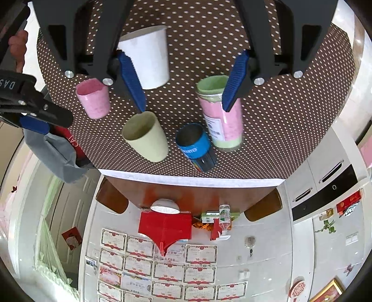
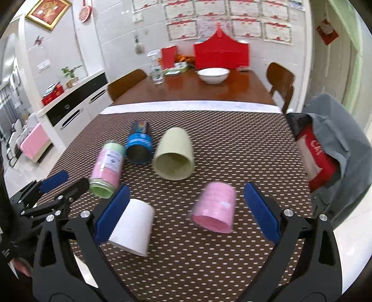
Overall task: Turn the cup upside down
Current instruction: 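Open the left gripper while the right gripper moves over the white cup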
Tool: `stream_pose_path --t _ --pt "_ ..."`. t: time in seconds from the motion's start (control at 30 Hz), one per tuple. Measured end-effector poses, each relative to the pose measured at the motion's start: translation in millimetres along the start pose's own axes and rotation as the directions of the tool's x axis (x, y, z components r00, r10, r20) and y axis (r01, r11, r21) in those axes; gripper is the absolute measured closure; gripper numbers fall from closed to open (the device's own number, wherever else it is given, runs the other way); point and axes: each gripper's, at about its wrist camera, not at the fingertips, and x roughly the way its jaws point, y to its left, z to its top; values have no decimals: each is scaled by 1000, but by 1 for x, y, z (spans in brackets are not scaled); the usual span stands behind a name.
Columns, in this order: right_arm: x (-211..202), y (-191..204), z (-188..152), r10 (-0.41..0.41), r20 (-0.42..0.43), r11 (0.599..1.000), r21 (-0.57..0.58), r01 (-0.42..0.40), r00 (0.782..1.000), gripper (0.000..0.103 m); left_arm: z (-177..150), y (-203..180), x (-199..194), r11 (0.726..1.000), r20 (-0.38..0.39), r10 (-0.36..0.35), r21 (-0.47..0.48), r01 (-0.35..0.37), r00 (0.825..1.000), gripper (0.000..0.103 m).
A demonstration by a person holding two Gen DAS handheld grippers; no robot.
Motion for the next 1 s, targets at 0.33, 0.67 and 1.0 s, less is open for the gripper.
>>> stream_pose_path --t 0.33,0.67,1.0 --pt "37 37 0 38 -122 999 5 -38 992 7 7 44 12 999 -32 -32 39 33 999 36" --pt "83 61 -16 29 -331 1000 -1 -31 943 7 -12 76 28 997 -91 -52 46 57 994 36" --pt "124 77 -34 0 -496 1000 -26 -15 868 7 -43 98 50 997 -148 -73 9 76 986 36"
